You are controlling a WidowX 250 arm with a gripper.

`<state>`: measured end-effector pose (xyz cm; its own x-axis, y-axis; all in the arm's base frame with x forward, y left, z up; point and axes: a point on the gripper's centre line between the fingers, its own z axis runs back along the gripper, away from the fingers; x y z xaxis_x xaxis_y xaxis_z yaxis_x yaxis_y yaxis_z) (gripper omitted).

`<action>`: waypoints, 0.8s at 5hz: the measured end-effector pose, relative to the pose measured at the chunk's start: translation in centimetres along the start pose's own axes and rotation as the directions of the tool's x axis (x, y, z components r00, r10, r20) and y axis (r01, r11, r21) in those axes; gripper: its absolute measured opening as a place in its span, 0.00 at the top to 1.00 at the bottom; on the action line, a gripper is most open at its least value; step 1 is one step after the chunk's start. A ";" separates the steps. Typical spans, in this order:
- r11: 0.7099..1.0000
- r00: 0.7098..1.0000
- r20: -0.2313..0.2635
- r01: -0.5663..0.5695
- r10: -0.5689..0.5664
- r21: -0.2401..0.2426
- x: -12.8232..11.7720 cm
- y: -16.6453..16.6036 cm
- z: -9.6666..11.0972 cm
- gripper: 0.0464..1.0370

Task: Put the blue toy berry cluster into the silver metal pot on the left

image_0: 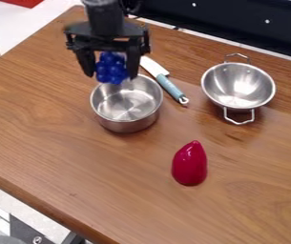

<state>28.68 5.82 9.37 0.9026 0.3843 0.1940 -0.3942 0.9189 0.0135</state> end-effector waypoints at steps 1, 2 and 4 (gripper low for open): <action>0.999 0.999 -0.009 0.040 -0.040 -0.007 -0.5 -0.4 -1.0 0.15; 0.998 0.998 -0.009 0.060 -0.060 -0.010 -1.0 -0.6 -1.8 0.15; 0.999 0.999 -0.024 0.035 -0.034 0.004 -0.9 -0.4 -3.0 0.15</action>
<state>28.52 5.38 6.29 0.9196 0.3544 0.1695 -0.3635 0.9313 0.0245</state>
